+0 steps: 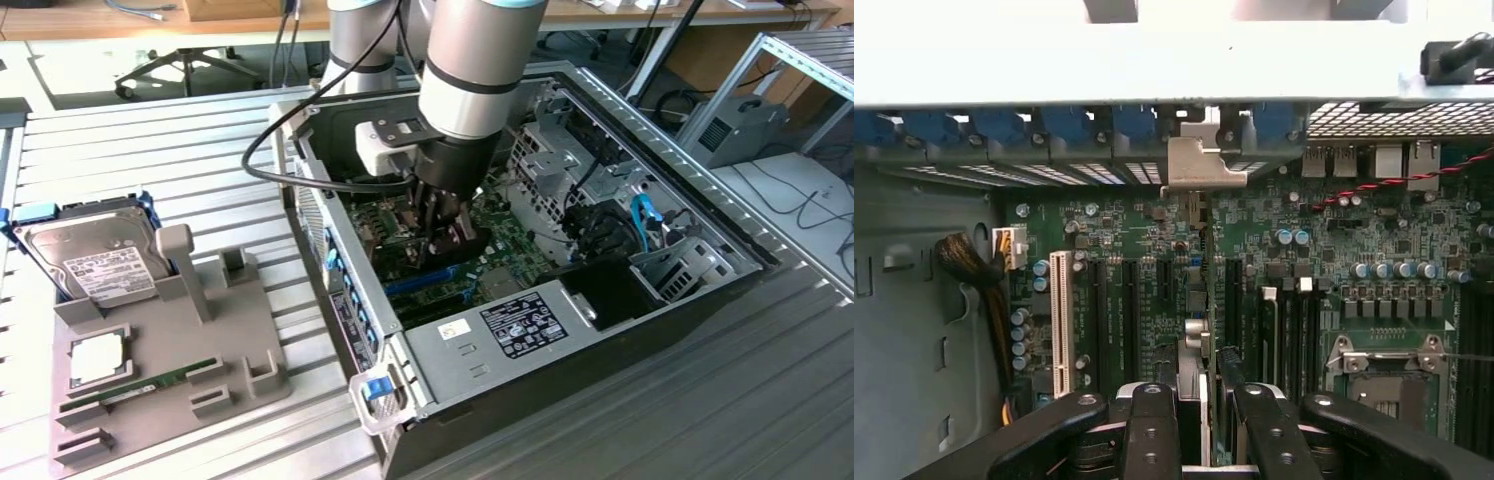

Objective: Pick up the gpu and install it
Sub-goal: 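Insert the gpu into the slot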

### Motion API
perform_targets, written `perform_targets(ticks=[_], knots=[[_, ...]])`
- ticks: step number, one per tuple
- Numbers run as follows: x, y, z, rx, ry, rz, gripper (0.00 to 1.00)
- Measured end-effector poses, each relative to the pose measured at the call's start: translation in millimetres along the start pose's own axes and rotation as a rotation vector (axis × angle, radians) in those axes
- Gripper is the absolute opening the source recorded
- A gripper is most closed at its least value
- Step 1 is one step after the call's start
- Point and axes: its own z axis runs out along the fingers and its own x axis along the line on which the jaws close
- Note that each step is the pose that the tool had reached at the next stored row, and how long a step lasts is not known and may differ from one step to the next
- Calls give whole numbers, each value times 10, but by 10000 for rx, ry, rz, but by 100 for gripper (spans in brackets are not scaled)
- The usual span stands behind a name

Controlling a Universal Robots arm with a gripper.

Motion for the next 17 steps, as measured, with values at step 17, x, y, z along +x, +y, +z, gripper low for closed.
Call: perform_targets(ticks=[17], knots=[[-1, 53, 171, 1, 11, -40, 27]])
